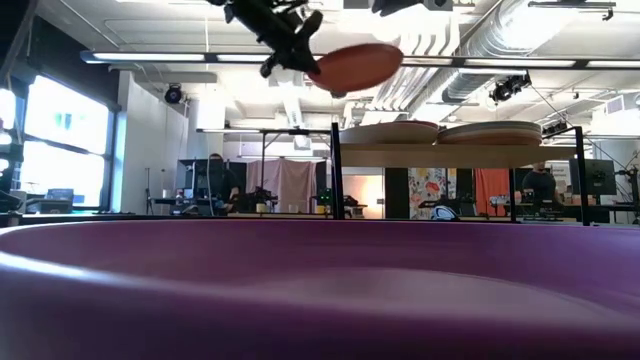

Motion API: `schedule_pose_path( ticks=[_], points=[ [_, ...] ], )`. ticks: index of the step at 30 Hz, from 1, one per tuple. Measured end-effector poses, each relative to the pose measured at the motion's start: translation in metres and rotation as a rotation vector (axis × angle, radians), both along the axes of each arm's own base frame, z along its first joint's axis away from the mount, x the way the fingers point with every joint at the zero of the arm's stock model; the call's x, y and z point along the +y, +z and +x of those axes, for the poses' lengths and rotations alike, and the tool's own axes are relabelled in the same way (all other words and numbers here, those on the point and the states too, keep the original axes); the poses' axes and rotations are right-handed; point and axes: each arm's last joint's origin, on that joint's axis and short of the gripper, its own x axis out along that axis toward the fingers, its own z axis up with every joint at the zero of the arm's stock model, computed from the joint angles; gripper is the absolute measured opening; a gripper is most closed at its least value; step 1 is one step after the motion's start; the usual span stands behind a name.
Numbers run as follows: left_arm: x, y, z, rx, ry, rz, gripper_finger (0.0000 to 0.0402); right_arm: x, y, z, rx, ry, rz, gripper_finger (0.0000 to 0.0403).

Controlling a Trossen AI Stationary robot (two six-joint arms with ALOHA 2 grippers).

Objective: Place and stack plates onto a shelf
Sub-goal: Stack the orange plate on top of the pink plate on the shelf

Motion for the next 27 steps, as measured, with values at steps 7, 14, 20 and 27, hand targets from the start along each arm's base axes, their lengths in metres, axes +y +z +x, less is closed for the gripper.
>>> schedule_pose_path(
  ticks=[7, 14, 20, 27],
  points=[
    [0.01, -0.025, 0.015, 0.006, -0.016, -0.099, 0.0007, -0.001, -0.002, -0.002, 0.031, 0.0, 0.003, 0.0083],
    [0.018, -0.051, 0.03, 0.033, -0.043, -0.175, 0.0007, -0.001, -0.003, -0.002, 0.039, 0.0, 0.005, 0.0083],
    [0.021, -0.065, 0.038, 0.053, -0.054, -0.208, 0.0007, -0.001, -0.005, -0.003, 0.059, 0.001, 0.011, 0.0083],
    [0.016, -0.079, 0.05, 0.071, -0.101, -0.24, 0.0007, -0.001, -0.006, -0.004, 0.077, 0.0, 0.016, 0.0083]
  ],
)
